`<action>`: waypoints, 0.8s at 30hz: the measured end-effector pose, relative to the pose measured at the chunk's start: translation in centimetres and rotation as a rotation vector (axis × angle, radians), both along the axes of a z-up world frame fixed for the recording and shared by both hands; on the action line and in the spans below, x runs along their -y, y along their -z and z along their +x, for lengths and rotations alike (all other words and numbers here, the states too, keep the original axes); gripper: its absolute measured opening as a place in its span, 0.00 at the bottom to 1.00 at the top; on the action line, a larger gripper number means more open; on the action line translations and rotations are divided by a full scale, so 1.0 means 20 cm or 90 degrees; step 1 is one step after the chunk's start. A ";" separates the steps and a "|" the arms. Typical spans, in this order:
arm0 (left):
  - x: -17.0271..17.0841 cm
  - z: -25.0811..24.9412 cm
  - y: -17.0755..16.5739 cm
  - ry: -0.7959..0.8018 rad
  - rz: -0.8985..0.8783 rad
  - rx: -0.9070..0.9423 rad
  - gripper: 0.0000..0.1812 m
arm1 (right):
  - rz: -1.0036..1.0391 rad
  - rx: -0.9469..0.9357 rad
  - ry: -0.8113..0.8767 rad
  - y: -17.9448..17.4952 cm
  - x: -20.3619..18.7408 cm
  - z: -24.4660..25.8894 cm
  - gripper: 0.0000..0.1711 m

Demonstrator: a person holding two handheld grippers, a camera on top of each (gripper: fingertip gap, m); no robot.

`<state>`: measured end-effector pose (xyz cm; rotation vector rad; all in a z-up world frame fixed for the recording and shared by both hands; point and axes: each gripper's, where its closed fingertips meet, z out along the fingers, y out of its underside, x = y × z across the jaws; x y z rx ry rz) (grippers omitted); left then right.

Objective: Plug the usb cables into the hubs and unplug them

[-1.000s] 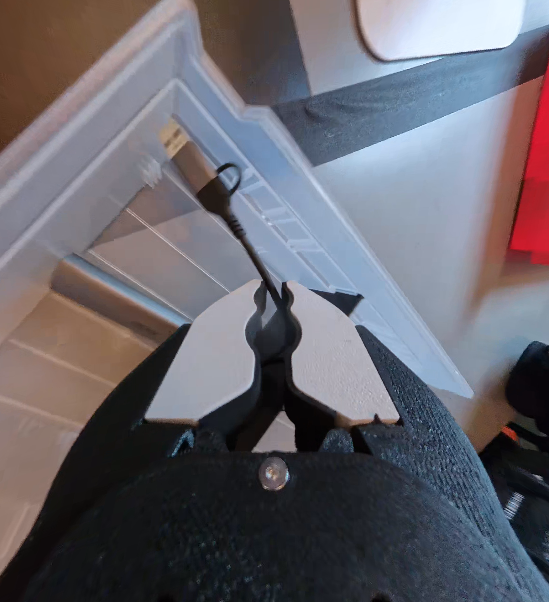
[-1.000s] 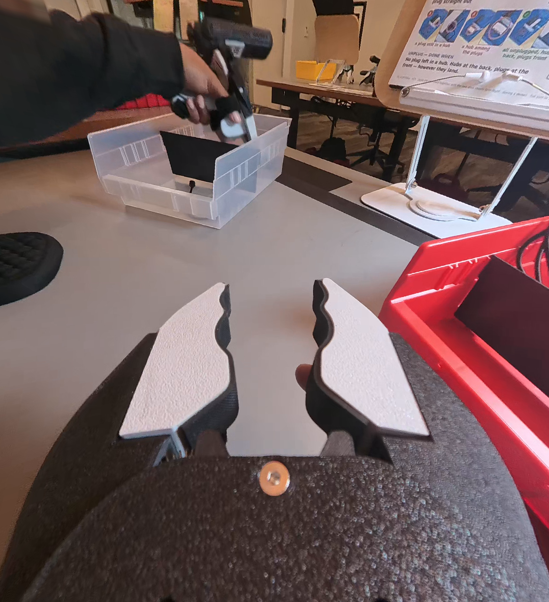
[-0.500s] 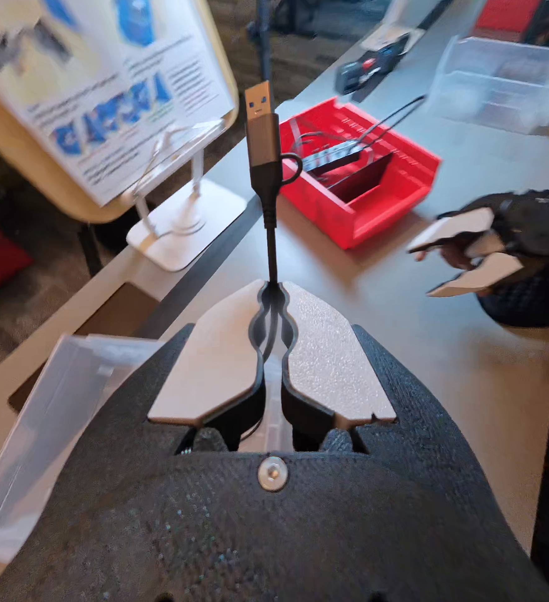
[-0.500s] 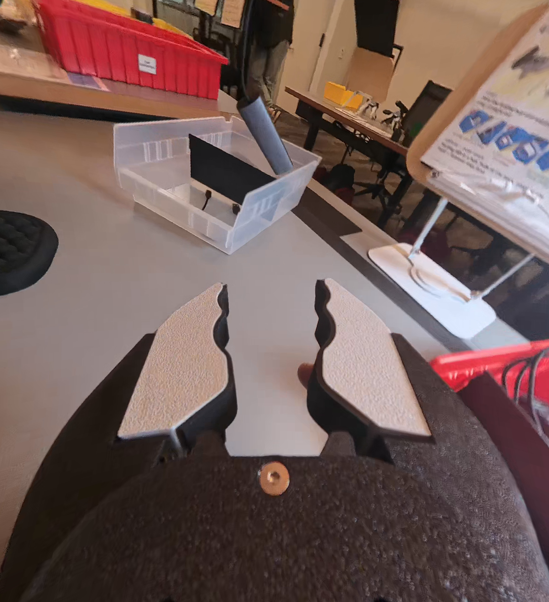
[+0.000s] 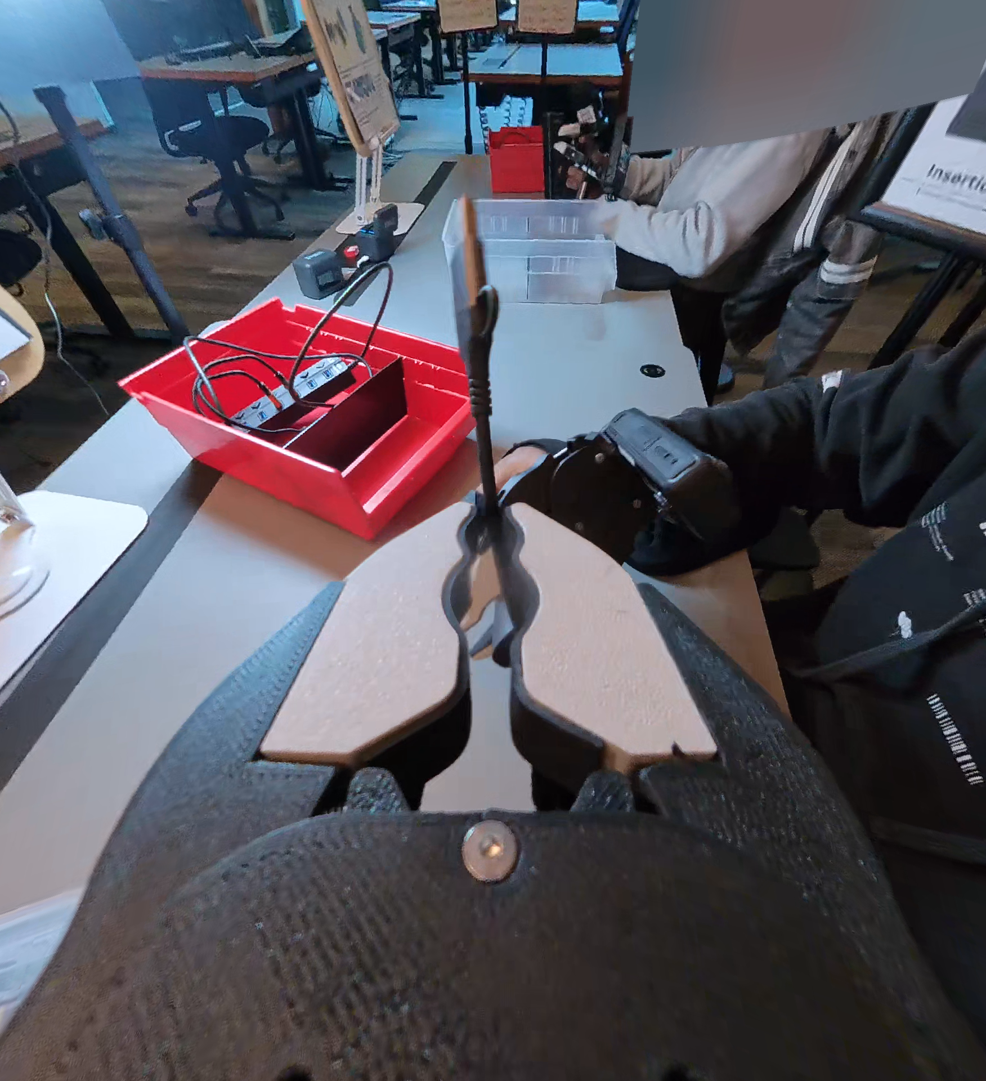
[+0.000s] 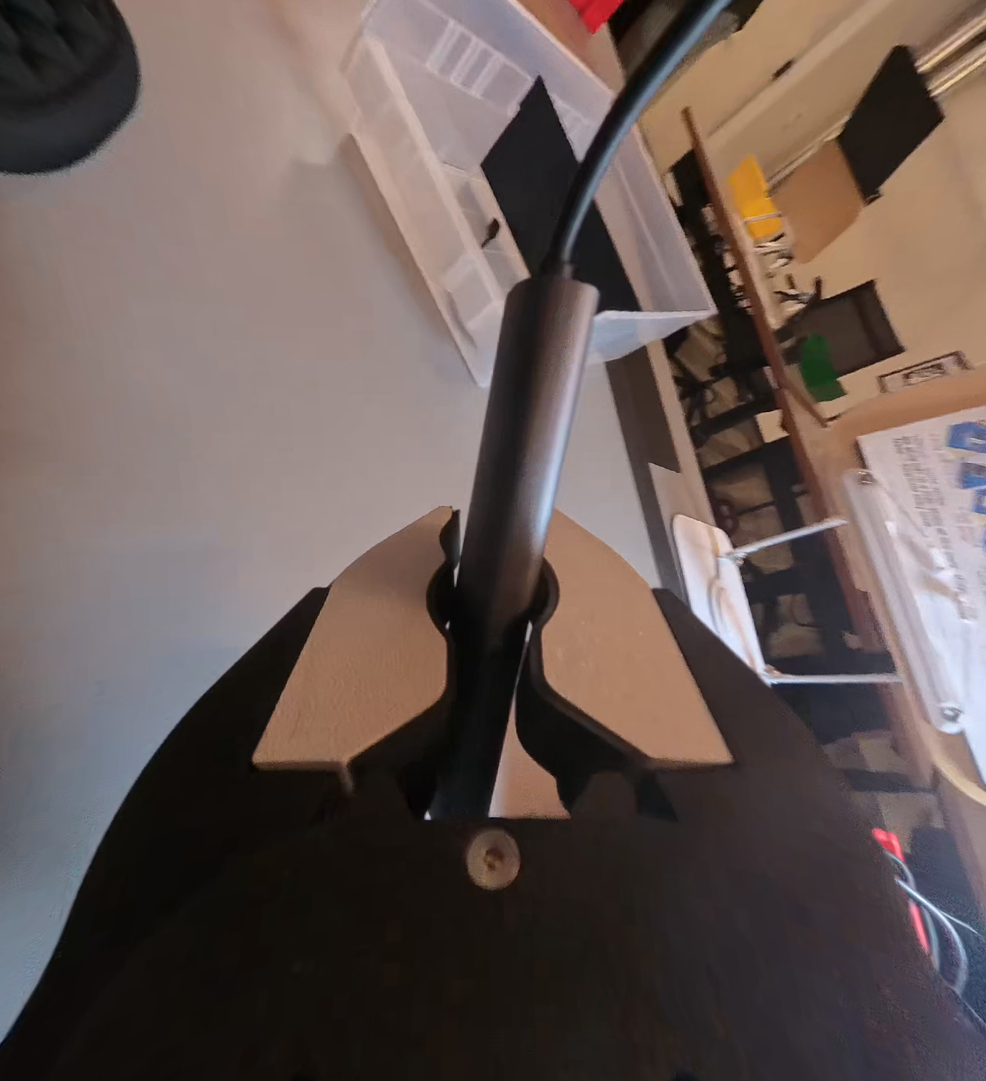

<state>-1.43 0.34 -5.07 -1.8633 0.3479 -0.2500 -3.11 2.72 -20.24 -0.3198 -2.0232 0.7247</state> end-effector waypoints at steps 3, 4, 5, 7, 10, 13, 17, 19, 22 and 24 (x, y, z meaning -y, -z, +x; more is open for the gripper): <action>0.02 -0.03 0.00 0.005 0.027 0.048 0.18 | -0.076 -0.001 -0.018 -0.04 0.00 0.03 0.09; 0.04 -0.02 0.02 0.020 0.033 0.055 0.22 | -0.122 0.000 -0.028 -0.06 0.01 0.03 0.09; 0.05 -0.01 0.04 0.032 0.039 0.054 0.26 | -0.178 0.000 -0.042 -0.10 0.03 0.04 0.09; 0.06 0.01 0.12 0.041 0.056 0.052 0.28 | -0.314 -0.001 -0.075 -0.20 0.04 0.06 0.09; 0.01 0.05 0.24 0.017 0.084 0.070 0.27 | -0.422 0.013 -0.121 -0.28 0.08 0.09 0.09; -0.06 0.16 0.35 0.027 0.083 0.018 0.24 | -0.457 0.049 -0.157 -0.26 0.18 0.12 0.09; -0.09 0.21 0.39 0.021 0.090 -0.073 0.10 | -0.484 0.084 -0.154 -0.22 0.22 0.13 0.09; -0.10 0.16 0.40 -0.016 0.096 -0.079 0.08 | -0.498 0.102 -0.121 -0.20 0.18 0.09 0.09; -0.10 0.17 0.42 -0.011 0.096 -0.082 0.08 | -0.471 0.117 -0.119 -0.17 0.19 0.08 0.08; -0.10 0.20 0.43 0.004 0.096 -0.065 0.11 | -0.462 0.142 -0.136 -0.13 0.22 0.10 0.08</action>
